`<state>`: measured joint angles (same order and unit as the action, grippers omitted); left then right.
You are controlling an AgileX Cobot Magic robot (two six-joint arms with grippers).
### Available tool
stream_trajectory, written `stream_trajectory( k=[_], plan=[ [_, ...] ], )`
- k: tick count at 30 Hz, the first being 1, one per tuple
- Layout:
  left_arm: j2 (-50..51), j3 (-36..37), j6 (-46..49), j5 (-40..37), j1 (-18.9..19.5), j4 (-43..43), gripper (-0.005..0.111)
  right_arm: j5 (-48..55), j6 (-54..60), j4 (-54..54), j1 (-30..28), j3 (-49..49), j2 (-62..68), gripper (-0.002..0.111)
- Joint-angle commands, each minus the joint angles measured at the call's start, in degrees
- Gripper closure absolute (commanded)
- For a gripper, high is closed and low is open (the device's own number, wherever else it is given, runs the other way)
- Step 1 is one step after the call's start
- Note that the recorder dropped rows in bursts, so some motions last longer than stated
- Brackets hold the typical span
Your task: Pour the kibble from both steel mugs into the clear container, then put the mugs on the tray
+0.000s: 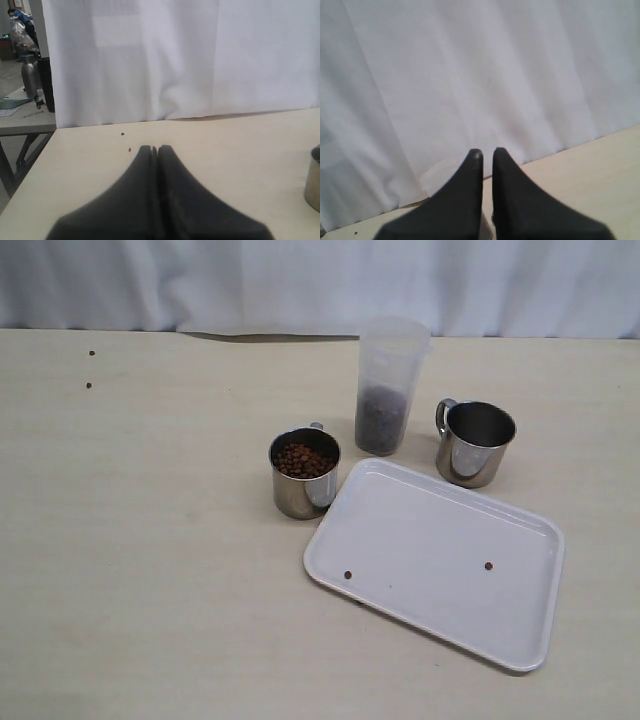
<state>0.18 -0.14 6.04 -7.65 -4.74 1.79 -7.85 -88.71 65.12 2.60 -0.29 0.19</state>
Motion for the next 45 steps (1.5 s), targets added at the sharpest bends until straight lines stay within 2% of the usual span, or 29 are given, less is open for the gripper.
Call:
stream_trajectory(
  k=[1,3,6,8,14,18,22,40,45],
  plan=[
    [-0.18,0.14,-0.34,0.27,0.07,0.41,0.107,0.49,13.12,-11.15,0.20,0.29,-0.19,0.103],
    [-0.18,0.14,-0.34,0.27,0.07,0.41,0.107,2.79,26.04,-25.33,0.20,0.29,-0.19,0.103],
    [-0.18,0.14,-0.34,0.27,0.07,0.41,0.107,7.85,53.32,-46.15,0.20,0.29,-0.19,0.103],
    [-0.18,0.14,-0.34,0.27,0.07,0.41,0.107,9.92,65.26,-54.27,0.20,0.29,-0.19,0.103],
    [-0.18,0.14,-0.34,0.27,0.07,0.41,0.107,12.97,89.12,-68.37,0.20,0.29,-0.19,0.103],
    [-0.18,0.14,-0.34,0.27,0.07,0.41,0.107,13.65,97.34,-77.89,0.20,0.29,-0.19,0.103],
    [-0.18,0.14,-0.34,0.27,0.07,0.41,0.107,13.73,100.00,-79.64,0.20,0.29,-0.19,0.103],
    [-0.18,0.14,-0.34,0.27,0.07,0.41,0.107,13.73,93.93,-74.21,0.20,0.29,-0.19,0.103],
    [-0.18,0.14,-0.34,0.27,0.07,0.41,0.107,13.73,88.71,-67.21,0.20,0.29,-0.19,0.103]
  ],
)
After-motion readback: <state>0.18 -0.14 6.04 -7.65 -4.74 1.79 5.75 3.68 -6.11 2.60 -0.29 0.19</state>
